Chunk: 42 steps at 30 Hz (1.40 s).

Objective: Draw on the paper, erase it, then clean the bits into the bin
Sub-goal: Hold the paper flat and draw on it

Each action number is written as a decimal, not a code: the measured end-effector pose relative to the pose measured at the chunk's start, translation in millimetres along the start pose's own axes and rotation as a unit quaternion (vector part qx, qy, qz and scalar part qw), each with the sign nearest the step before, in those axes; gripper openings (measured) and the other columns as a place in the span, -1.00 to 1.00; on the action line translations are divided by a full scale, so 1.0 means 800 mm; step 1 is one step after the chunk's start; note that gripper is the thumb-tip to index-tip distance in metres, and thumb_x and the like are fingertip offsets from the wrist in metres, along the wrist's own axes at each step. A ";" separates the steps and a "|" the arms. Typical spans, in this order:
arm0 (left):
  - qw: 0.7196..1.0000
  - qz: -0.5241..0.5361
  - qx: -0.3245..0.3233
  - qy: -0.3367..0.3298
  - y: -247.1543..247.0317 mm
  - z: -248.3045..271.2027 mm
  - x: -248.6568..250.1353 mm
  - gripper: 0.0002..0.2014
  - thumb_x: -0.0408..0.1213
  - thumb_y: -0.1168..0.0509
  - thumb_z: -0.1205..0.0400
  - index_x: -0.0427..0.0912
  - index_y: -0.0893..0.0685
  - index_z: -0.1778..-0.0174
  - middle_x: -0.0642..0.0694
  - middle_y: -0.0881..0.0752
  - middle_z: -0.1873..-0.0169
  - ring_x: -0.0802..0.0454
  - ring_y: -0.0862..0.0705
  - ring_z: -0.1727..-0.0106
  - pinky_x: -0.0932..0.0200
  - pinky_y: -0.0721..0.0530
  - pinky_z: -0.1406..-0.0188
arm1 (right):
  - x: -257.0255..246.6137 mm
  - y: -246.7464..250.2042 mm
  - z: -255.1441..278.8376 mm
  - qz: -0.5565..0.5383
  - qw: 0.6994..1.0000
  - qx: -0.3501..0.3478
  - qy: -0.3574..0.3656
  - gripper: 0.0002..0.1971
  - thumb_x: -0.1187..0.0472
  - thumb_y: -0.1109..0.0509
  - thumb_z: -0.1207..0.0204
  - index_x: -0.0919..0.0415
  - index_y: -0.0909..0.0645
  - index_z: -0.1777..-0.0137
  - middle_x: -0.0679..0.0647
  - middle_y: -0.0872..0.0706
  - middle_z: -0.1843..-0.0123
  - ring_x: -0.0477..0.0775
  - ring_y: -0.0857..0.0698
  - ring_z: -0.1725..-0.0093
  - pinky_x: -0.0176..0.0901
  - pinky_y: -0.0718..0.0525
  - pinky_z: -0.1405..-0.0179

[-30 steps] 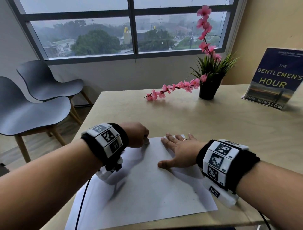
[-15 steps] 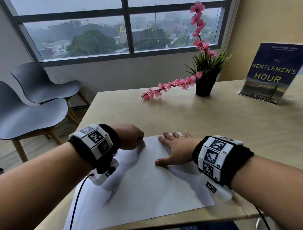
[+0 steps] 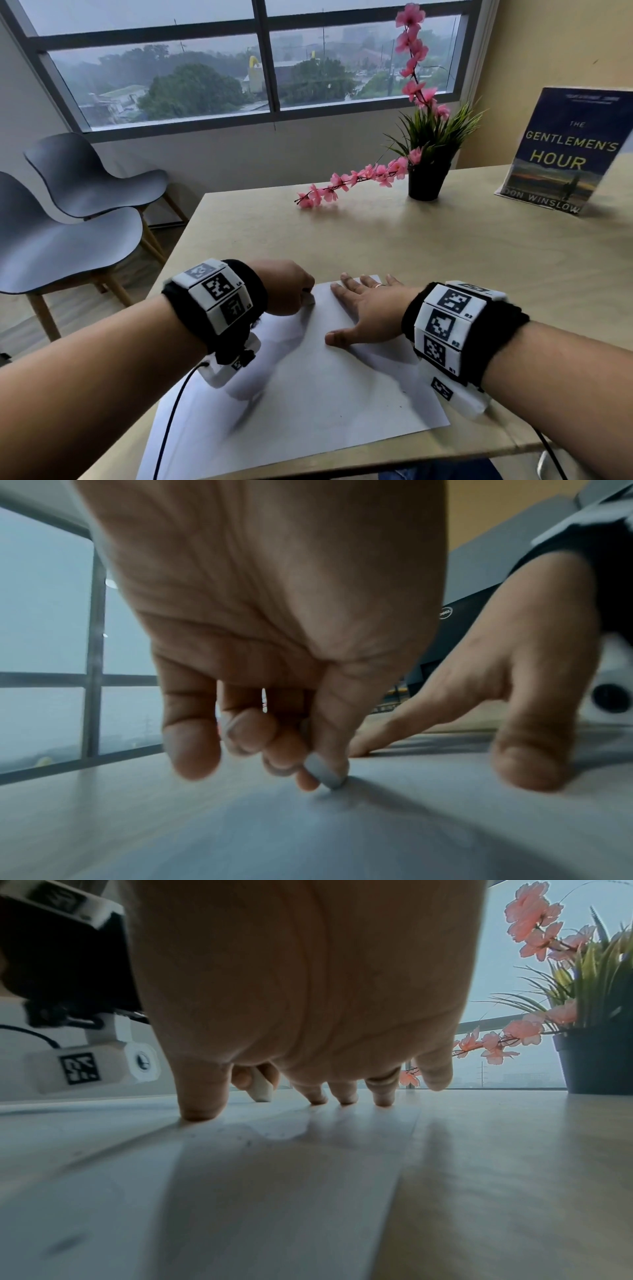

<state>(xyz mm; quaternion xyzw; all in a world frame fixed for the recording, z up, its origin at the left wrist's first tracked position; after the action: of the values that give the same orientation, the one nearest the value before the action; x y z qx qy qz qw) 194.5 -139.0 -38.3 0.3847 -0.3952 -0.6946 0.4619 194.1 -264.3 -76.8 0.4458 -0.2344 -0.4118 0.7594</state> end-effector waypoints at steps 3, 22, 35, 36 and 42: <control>1.000 0.002 -0.002 0.004 0.005 -0.004 -0.002 -0.71 -0.10 -0.09 -0.74 -0.13 -0.61 -0.21 -0.13 -0.66 -0.16 -0.15 -0.60 -0.16 0.12 -0.54 -0.03 | 0.000 0.000 -0.001 -0.001 1.000 0.003 0.000 0.02 -0.53 -0.06 -0.45 -0.04 0.32 -0.71 -0.05 0.33 -0.74 0.11 0.21 -0.73 0.32 0.21 -0.65; 1.000 0.007 -0.013 -0.003 0.000 0.004 -0.004 -0.69 -0.01 -0.09 -0.72 -0.08 -0.62 -0.19 -0.11 -0.67 -0.12 -0.08 -0.52 0.05 0.06 -0.57 -0.07 | -0.001 0.002 0.002 0.000 1.000 -0.005 -0.004 0.02 -0.53 -0.06 -0.45 -0.04 0.34 -0.71 -0.05 0.34 -0.74 0.12 0.21 -0.73 0.32 0.21 -0.65; 1.000 -0.016 -0.001 0.002 -0.005 0.015 -0.008 -0.78 -0.13 -0.10 -0.70 -0.08 -0.62 -0.10 -0.11 -0.68 -0.03 -0.14 -0.58 0.05 0.09 -0.58 0.08 | -0.001 0.001 0.004 -0.003 1.000 -0.007 -0.004 0.02 -0.52 -0.07 -0.46 -0.04 0.33 -0.71 -0.06 0.34 -0.74 0.12 0.21 -0.73 0.32 0.20 -0.65; 1.000 -0.027 -0.003 -0.006 -0.008 0.018 -0.004 -0.78 -0.14 -0.09 -0.70 -0.08 -0.62 -0.08 -0.10 -0.68 -0.01 -0.13 -0.56 0.09 0.10 -0.55 0.14 | -0.001 0.001 0.004 -0.004 1.000 -0.005 -0.005 0.01 -0.52 -0.07 -0.46 -0.04 0.32 -0.72 -0.06 0.34 -0.74 0.11 0.21 -0.73 0.31 0.20 -0.65; 1.000 -0.007 -0.004 0.027 -0.008 0.020 -0.021 -0.78 -0.12 -0.11 -0.70 -0.08 -0.62 -0.08 -0.10 -0.68 -0.07 -0.14 -0.57 0.02 0.11 -0.56 0.04 | -0.001 0.003 0.005 -0.004 1.000 -0.005 -0.003 0.02 -0.52 -0.07 -0.46 -0.04 0.33 -0.71 -0.06 0.34 -0.74 0.11 0.21 -0.73 0.31 0.21 -0.65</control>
<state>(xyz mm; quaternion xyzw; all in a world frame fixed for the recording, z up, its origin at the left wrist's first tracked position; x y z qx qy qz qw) 182.6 -118.3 -34.6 0.4040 -0.3773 -0.6888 0.4690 191.7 -264.9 -73.1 0.4413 -0.2329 -0.4176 0.7593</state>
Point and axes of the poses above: each hand's wrist, its own z-axis away from the middle knuckle, its own y-axis out of the back of the hand, x = y × z, the point moved 6 cm from there along -z, towards the middle knuckle
